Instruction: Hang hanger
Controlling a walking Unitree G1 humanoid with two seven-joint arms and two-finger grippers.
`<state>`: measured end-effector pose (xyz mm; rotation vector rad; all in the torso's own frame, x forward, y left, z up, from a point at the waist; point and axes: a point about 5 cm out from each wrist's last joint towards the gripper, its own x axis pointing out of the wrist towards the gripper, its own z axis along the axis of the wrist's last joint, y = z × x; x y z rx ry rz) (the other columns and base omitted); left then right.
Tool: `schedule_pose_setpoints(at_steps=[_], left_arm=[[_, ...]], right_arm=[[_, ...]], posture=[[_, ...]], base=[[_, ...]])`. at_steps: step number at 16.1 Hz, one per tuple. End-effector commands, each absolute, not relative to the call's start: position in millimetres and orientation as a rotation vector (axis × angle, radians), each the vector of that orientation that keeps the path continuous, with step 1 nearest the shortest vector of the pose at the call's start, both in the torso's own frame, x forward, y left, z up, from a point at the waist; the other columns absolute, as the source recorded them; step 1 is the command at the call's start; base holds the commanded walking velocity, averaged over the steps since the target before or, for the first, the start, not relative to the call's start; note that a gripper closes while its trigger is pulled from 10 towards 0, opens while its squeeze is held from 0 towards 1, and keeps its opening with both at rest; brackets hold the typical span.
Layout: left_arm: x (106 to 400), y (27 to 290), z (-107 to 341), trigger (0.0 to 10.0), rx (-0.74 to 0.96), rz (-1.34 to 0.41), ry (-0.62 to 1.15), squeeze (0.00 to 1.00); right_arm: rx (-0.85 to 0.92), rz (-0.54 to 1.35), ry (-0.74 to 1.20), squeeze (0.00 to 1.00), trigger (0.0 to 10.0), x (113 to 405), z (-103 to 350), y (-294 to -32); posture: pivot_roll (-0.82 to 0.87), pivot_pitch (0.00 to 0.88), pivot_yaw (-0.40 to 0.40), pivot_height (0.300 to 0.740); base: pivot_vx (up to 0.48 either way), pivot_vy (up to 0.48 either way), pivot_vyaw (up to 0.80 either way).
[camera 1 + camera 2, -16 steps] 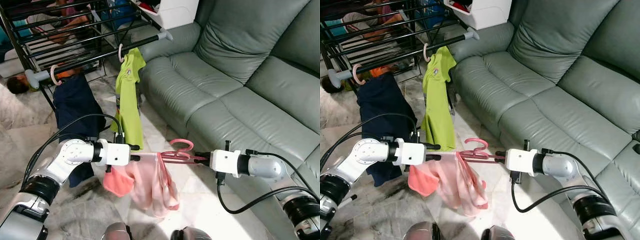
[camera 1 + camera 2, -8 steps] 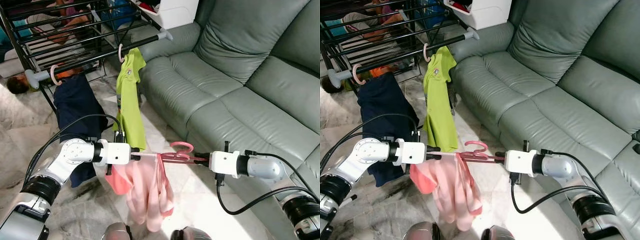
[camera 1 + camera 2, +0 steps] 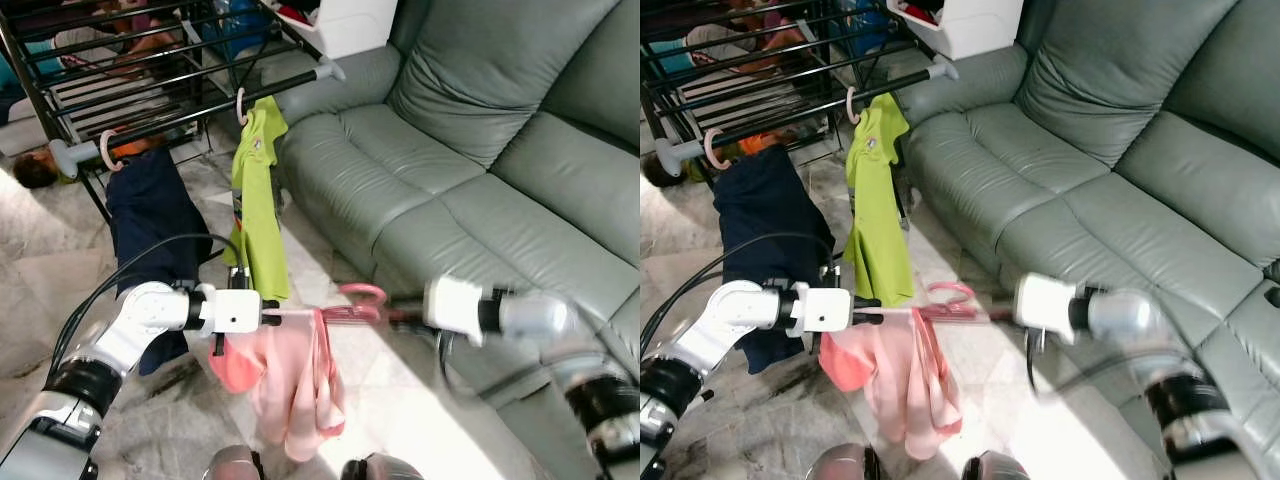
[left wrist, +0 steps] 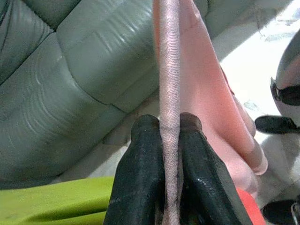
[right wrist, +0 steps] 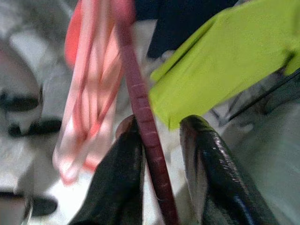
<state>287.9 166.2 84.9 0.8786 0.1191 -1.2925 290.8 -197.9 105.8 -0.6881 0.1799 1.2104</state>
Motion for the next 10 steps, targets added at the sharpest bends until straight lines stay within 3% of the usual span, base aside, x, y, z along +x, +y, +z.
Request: schedule_pose_setpoints(at_steps=[1, 5, 7, 10], left_arm=[[287.8, 170.3, 84.3, 0.0, 0.869, -1.272, 0.134, 0.0], [291.3, 171.0, 82.6, 0.0, 0.819, -1.183, 0.13, 0.0], [297.1, 174.5, 81.6, 0.0, 0.766, -1.048, 0.129, 0.0], [297.1, 174.5, 81.6, 0.0, 0.766, -1.048, 0.129, 0.0]], right_arm=[[-0.65, 1.198, 0.121, 1.0, 10.0, 300.5, 132.4, -201.5], [-0.447, 1.217, 0.094, 1.0, 10.0, 308.9, 163.5, -200.3], [-0.29, 1.11, 0.001, 1.0, 10.0, 314.5, 177.3, -203.7], [-0.29, 1.11, 0.001, 1.0, 10.0, 314.5, 177.3, -203.7]], posture=[[-0.06, 0.017, 0.005, 0.74], [-0.06, 0.013, -0.001, 0.74], [-0.06, 0.014, -0.006, 0.74], [-0.06, 0.014, -0.006, 0.74]], base=[[0.0, 0.0, 0.0], [0.0, 0.0, 0.0], [0.0, 0.0, 0.0], [0.0, 0.0, 0.0]])
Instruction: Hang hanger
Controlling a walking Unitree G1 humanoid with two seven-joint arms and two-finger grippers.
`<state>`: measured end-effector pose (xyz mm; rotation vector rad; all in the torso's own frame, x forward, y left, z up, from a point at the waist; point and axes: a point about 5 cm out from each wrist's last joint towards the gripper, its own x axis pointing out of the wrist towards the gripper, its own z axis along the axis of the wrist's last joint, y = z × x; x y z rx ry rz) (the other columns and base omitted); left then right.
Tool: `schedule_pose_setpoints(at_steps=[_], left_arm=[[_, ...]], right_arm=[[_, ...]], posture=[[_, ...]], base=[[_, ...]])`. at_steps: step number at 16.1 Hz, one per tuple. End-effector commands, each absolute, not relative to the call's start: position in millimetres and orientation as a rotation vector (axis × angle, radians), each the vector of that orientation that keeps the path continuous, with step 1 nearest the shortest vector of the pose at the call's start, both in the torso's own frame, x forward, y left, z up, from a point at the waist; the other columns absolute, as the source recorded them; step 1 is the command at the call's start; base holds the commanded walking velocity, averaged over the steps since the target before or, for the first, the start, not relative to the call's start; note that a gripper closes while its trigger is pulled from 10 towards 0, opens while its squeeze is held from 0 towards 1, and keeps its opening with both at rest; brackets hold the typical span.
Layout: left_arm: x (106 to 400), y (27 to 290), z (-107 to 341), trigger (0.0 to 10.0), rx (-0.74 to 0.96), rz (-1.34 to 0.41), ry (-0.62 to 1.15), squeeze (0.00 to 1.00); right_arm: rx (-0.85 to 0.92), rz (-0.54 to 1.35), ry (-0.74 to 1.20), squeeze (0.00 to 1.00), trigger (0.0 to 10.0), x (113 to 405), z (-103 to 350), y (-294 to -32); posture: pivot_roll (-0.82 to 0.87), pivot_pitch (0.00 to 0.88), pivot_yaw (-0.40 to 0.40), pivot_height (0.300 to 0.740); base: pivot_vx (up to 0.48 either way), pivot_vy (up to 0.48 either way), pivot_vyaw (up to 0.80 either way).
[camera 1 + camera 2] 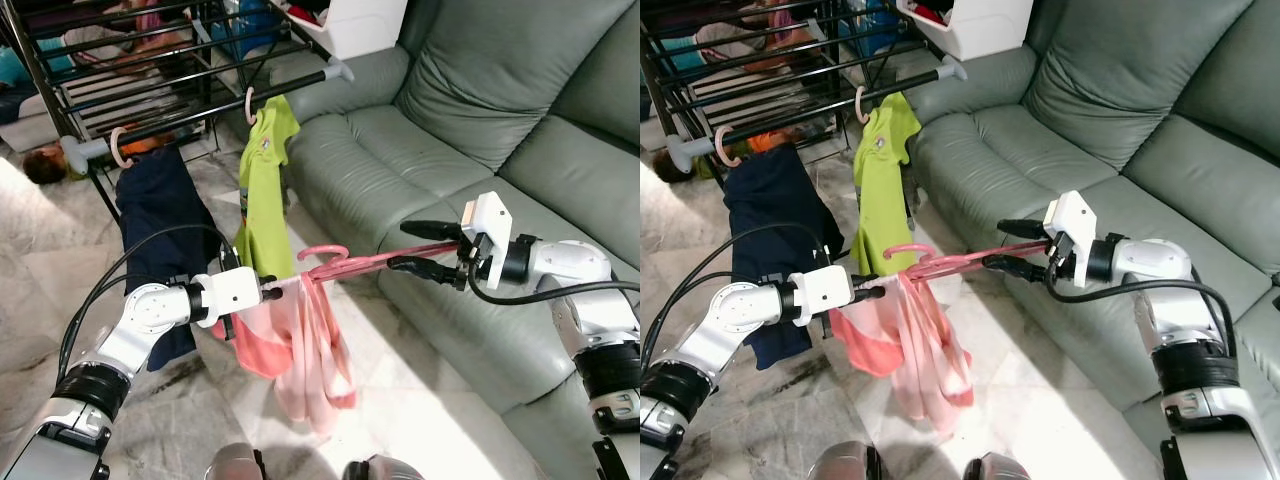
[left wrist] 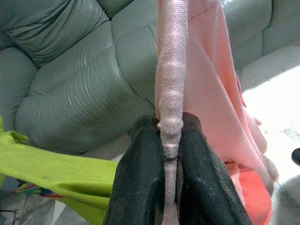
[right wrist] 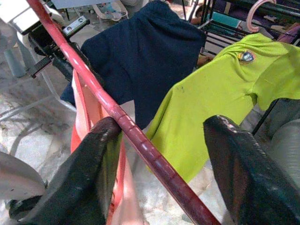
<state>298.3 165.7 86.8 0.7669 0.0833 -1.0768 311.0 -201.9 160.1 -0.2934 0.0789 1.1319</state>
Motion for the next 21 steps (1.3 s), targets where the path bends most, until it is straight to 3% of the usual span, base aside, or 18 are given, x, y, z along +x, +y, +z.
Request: schedule_pose_setpoints(at_steps=[1, 13, 15, 16, 17, 20, 21], left_arm=[[297.1, 174.5, 81.6, 0.0, 0.766, -1.048, 0.129, 0.0], [297.1, 174.5, 81.6, 0.0, 0.766, -1.048, 0.129, 0.0], [304.3, 176.6, 71.6, 0.0, 0.722, -0.929, 0.195, 0.0], [304.9, 175.9, 70.8, 0.0, 0.718, -0.925, 0.198, 0.0], [306.8, 175.8, 71.1, 0.0, 0.711, -0.911, 0.198, 0.0], [310.1, 179.3, 71.6, 0.0, 0.707, -0.857, 0.203, 0.0], [317.1, 186.7, 71.0, 0.0, 0.662, -0.736, 0.228, 0.0]], right_arm=[[-0.29, 1.11, 0.001, 1.0, 10.0, 314.5, 177.3, -203.7], [-0.29, 1.11, 0.001, 1.0, 10.0, 314.5, 177.3, -203.7], [-0.287, 0.813, -0.125, 1.0, 10.0, 328.1, 200.6, -219.0], [-0.309, 0.819, -0.109, 0.94, 10.0, 325.6, 194.1, -216.4], [-0.344, 0.879, -0.054, 0.0, 10.0, 318.4, 177.3, -206.9], [-0.352, 0.828, -0.01, 0.0, 10.0, 324.5, 171.6, -206.3], [-0.346, 0.663, -0.137, 0.0, 10.0, 336.0, 188.7, -214.5]], posture=[[-0.06, 0.014, -0.006, 0.74], [-0.06, 0.014, -0.006, 0.74], [-0.06, 0.029, 0.018, 0.74], [-0.06, 0.031, 0.017, 0.74], [-0.06, 0.031, 0.017, 0.74], [-0.06, 0.033, 0.016, 0.74], [-0.05, 0.031, 0.011, 0.74]], base=[[0.0, 0.0, 0.0], [0.0, 0.0, 0.0], [0.0, 0.0, 0.0], [0.0, 0.0, 0.0], [0.0, 0.0, 0.0], [0.0, 0.0, 0.0], [0.0, 0.0, 0.0]])
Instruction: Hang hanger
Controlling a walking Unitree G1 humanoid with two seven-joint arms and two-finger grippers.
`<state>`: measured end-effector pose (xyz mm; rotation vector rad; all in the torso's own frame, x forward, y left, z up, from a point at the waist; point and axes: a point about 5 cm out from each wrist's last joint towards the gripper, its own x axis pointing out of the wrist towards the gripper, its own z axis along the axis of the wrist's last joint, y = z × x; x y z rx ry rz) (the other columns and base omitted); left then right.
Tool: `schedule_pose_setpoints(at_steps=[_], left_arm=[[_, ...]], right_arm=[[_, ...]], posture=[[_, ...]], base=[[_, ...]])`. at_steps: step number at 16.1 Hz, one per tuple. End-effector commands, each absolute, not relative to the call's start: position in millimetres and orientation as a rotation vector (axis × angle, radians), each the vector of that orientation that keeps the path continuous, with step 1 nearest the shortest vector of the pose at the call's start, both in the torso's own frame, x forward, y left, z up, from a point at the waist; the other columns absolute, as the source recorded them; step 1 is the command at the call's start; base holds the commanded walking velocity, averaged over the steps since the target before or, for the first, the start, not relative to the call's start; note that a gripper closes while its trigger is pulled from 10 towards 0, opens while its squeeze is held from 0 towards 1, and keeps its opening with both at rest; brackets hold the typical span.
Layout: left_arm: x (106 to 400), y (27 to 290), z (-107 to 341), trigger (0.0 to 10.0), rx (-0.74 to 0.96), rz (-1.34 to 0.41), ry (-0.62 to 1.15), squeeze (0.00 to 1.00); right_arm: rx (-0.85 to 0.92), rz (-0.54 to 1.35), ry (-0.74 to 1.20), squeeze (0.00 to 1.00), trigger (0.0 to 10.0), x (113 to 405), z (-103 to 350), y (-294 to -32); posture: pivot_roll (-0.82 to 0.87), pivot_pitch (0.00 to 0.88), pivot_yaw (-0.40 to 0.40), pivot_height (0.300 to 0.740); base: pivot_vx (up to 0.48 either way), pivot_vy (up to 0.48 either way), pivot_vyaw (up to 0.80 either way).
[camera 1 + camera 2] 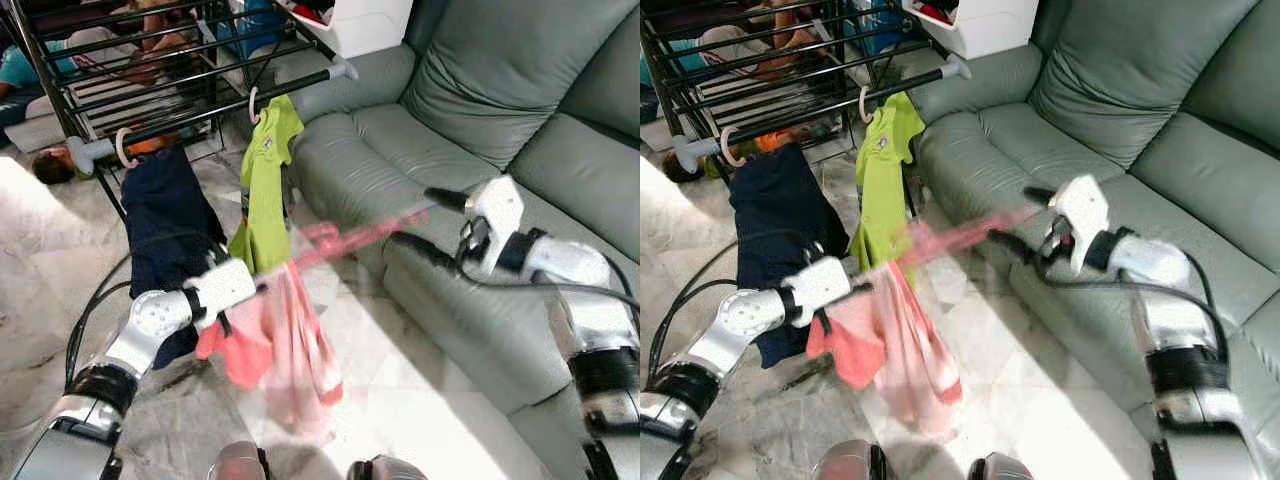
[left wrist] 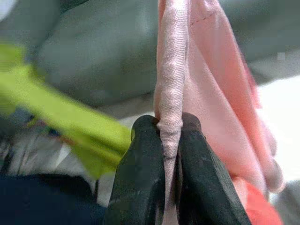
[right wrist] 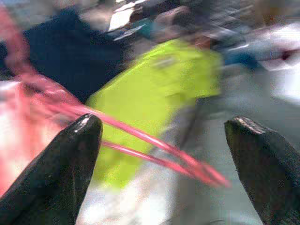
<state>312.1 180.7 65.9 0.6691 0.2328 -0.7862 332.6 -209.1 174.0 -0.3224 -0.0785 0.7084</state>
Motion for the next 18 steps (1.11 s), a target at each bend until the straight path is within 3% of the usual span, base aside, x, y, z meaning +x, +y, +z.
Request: schedule_pose_setpoints(at_steps=[1, 2, 5, 6, 7, 8, 10, 15, 18], left_arm=[[319.3, 189.8, 71.0, 0.0, 0.651, -0.694, 0.236, 0.0], [322.4, 195.0, 72.4, 0.0, 0.613, -0.632, 0.241, 0.0], [333.4, 188.1, 98.1, 0.0, 0.55, -0.607, 0.112, 0.0], [336.5, 180.5, 112.5, 0.0, 0.543, -0.643, 0.039, 0.0], [337.4, 173.7, 123.9, 0.0, 0.555, -0.687, -0.024, 0.0], [337.4, 167.0, 136.3, 0.0, 0.57, -0.731, -0.081, 0.0], [331.8, 149.5, 160.4, 0.0, 0.577, -0.861, -0.181, 0.0], [318.7, 133.9, 170.6, 0.0, 0.604, -1.002, -0.214, 0.0], [315.7, 128.7, 168.6, 0.0, 0.636, -1.033, -0.211, 0.0]], right_arm=[[-0.336, 0.558, -0.203, 0.0, 10.0, 341.4, 198.5, -220.5], [-0.337, 0.282, -0.275, 1.0, 10.0, 349.4, 212.5, -241.7], [-0.296, -0.094, -0.18, 1.0, 10.0, 345.0, 191.6, -280.4], [-0.239, -0.141, -0.115, 0.85, 10.0, 341.6, 173.8, -282.3], [-0.188, -0.166, -0.075, 0.62, 10.0, 339.4, 159.0, -280.1], [-0.15, -0.148, -0.007, 0.0, 10.0, 337.3, 140.1, -271.3], [-0.02, -0.056, 0.249, 0.0, 10.0, 332.6, 87.0, -241.5], [0.128, 0.226, 0.288, 0.0, 10.0, 334.6, 79.3, -188.2], [0.168, 0.575, 0.271, 0.0, 10.0, 322.2, 88.7, -158.0]], posture=[[-0.05, 0.031, 0.011, 0.74], [-0.05, 0.029, 0.008, 0.74], [-0.04, 0.035, 0.006, 0.74], [-0.04, 0.035, 0.006, 0.74], [-0.04, 0.035, 0.006, 0.74], [-0.02, 0.045, 0.01, 0.74], [-0.01, 0.052, 0.015, 0.74], [0.0, 0.059, 0.024, 0.74], [0.0, 0.059, 0.024, 0.74]], base=[[0.0, 0.0, 0.0], [0.0, 0.0, 0.0], [0.0, 0.0, 0.0], [0.0, 0.0, 0.0], [0.0, 0.0, 0.0], [0.0, 0.0, 0.0], [0.0, 0.0, 0.0], [0.0, 0.0, 0.0], [0.0, 0.0, 0.0]])
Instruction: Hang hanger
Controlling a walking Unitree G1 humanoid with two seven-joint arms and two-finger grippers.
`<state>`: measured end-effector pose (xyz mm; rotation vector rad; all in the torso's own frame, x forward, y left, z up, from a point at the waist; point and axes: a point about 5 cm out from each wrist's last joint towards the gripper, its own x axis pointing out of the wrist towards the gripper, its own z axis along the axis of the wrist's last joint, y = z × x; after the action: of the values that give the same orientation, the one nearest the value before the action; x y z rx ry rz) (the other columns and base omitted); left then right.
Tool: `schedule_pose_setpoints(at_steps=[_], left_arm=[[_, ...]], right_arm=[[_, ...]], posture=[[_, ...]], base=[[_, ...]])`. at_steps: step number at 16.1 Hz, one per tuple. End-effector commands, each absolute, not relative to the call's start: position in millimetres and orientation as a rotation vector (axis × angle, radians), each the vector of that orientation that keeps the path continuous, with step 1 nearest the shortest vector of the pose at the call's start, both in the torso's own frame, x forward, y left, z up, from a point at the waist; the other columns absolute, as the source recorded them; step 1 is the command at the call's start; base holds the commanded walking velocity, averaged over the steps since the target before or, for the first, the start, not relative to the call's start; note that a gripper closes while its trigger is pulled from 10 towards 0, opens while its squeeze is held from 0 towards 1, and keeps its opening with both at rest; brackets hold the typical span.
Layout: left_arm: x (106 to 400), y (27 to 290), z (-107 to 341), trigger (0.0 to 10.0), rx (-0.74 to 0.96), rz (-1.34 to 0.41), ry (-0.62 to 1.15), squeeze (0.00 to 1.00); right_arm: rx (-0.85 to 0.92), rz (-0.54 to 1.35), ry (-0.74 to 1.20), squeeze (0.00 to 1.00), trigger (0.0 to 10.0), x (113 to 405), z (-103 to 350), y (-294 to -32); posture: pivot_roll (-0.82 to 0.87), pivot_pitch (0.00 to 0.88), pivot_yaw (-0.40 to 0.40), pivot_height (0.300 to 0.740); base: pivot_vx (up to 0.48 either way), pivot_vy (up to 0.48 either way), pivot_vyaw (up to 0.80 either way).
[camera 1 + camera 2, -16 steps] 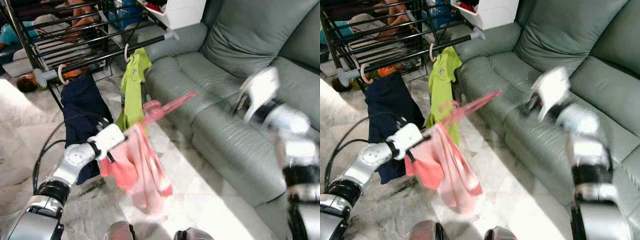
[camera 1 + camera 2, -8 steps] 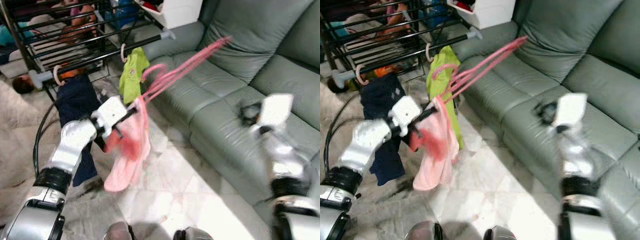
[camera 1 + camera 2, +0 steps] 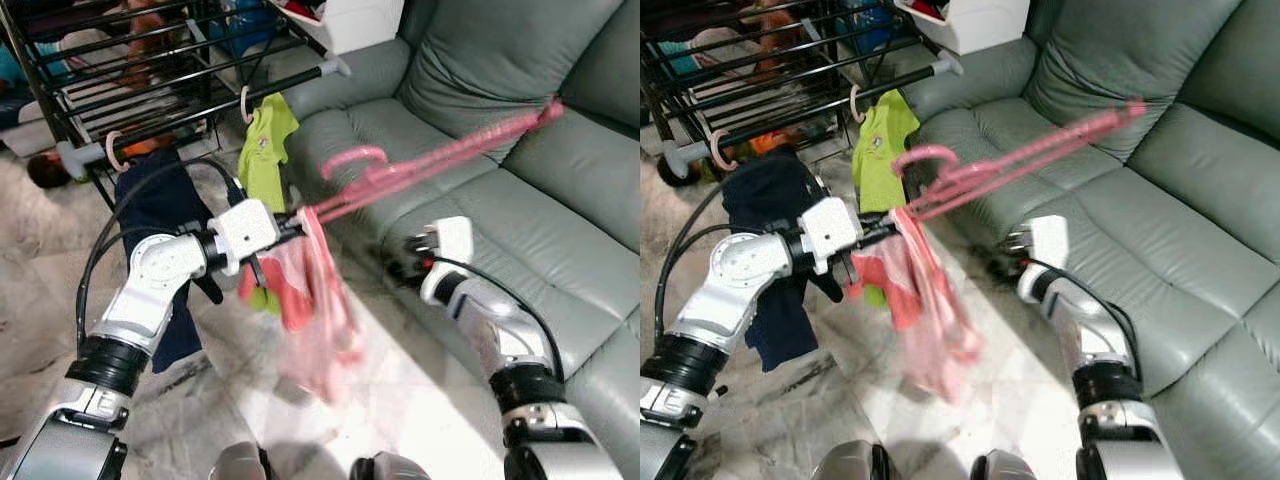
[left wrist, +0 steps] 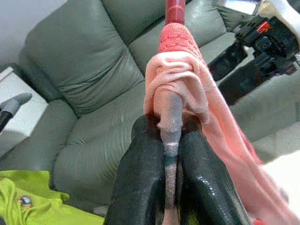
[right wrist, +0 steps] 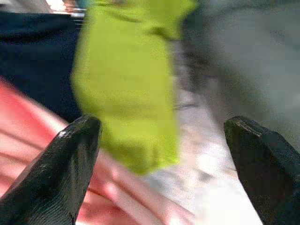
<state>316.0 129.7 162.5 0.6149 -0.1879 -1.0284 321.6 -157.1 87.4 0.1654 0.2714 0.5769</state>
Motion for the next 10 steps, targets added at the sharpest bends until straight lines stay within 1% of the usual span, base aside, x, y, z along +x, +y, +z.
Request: schedule_pose_setpoints(at_steps=[1, 4, 7, 10], left_arm=[[313.8, 126.7, 170.1, 0.0, 0.637, -1.044, -0.212, 0.0], [312.0, 124.4, 171.6, 0.0, 0.639, -1.055, -0.217, 0.0], [307.4, 118.4, 176.1, 0.0, 0.656, -1.086, -0.237, 0.0], [302.9, 111.7, 183.7, 0.0, 0.637, -1.11, -0.265, 0.0]], right_arm=[[0.168, 0.688, 0.269, 0.0, 10.0, 314.3, 93.0, -154.3], [0.148, 0.796, 0.29, 0.0, 10.0, 304.2, 95.1, -157.4], [0.109, 0.83, 0.317, 0.0, 10.0, 300.0, 92.3, -159.0], [0.104, 0.834, 0.33, 0.0, 10.0, 299.9, 90.0, -157.6]], posture=[[0.0, 0.064, 0.025, 0.74], [-0.01, 0.069, 0.027, 0.74], [-0.01, 0.071, 0.024, 0.74], [0.0, 0.074, 0.022, 0.74]], base=[[0.0, 0.0, 0.0], [0.0, 0.0, 0.0], [0.0, 0.0, 0.0], [0.0, 0.0, 0.0]])
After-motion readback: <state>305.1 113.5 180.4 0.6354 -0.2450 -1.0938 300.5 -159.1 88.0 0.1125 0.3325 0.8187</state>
